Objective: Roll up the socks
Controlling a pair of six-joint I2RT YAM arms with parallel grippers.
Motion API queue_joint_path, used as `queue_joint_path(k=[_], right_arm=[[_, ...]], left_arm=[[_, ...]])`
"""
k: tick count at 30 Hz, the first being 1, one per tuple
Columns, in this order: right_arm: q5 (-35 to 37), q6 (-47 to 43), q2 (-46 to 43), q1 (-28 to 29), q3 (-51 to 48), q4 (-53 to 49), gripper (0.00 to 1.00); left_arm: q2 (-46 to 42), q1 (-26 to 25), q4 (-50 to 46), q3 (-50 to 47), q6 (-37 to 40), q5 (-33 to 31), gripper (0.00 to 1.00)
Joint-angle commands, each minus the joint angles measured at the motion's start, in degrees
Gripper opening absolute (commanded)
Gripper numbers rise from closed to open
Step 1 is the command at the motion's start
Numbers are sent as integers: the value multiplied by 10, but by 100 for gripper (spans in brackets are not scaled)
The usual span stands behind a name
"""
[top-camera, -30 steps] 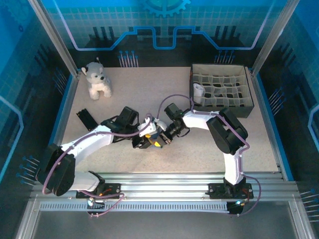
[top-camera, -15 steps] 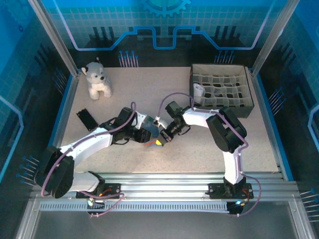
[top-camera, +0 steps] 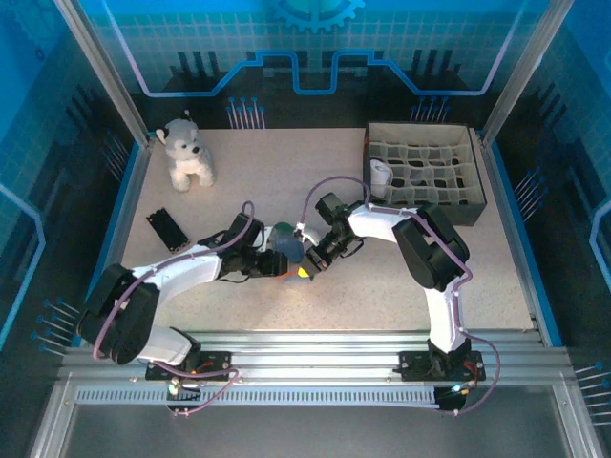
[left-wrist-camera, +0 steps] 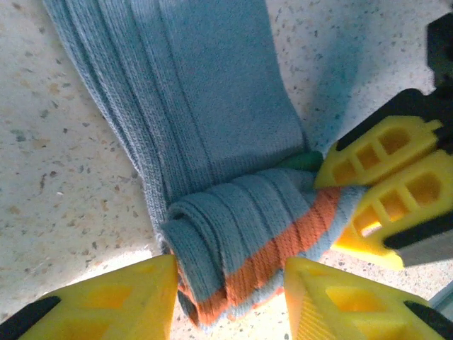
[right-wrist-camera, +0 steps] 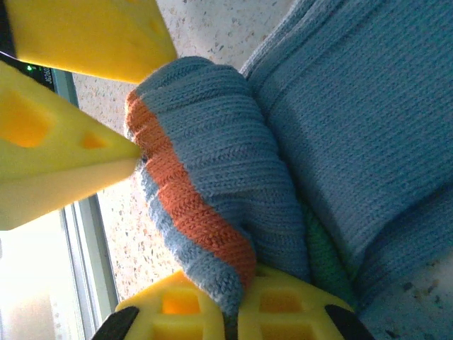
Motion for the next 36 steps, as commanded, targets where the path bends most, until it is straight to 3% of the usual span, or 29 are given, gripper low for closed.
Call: queue_joint_path(k=[1,16,23,29,36], right_arm=[[67,11,33,-10,-3,-29,9],[78,38,-60,-9,-26,-1,37],[98,51,-148,-11,-74,64,38],[177,44,-224,1,-130,139,39],[189,92,-192,26,-131,194,43]], left_arm=[[29,2,31,12,-24,31,44],[95,2,-35,29,-25,-14,30],[98,2,-36,30,-24,-12,28],[107,2,-60,53,-20,-10,28],[121,3,-69,66,-18,0,26]])
